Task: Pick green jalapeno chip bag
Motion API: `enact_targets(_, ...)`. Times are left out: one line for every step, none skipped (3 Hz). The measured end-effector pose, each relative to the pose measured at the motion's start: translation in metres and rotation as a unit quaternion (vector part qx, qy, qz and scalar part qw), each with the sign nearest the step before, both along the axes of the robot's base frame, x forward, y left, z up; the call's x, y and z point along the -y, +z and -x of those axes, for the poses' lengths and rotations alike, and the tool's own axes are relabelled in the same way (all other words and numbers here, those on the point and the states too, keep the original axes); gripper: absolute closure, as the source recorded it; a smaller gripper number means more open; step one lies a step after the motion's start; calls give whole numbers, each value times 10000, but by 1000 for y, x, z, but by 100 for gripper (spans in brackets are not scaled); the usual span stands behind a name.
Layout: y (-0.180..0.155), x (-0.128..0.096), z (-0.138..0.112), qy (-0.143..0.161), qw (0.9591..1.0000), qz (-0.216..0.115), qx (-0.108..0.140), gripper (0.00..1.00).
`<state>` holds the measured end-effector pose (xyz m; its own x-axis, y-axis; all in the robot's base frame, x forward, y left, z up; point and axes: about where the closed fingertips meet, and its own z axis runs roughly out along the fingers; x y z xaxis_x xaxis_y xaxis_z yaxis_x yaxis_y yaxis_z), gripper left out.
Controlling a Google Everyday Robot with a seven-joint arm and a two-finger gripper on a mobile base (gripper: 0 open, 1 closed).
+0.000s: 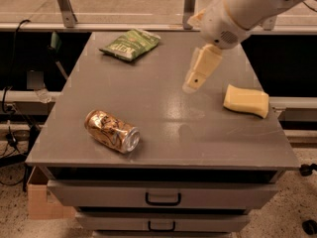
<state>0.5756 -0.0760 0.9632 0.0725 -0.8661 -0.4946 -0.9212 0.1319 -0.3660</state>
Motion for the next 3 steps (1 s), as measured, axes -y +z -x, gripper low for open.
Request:
enact_targets(26,-97,-36,387,9979,-528,14,0)
enact_targets(25,-95,-35,372,9979,-523,12,0)
enact_targets(18,-97,-51,90,9979,-634,108,0)
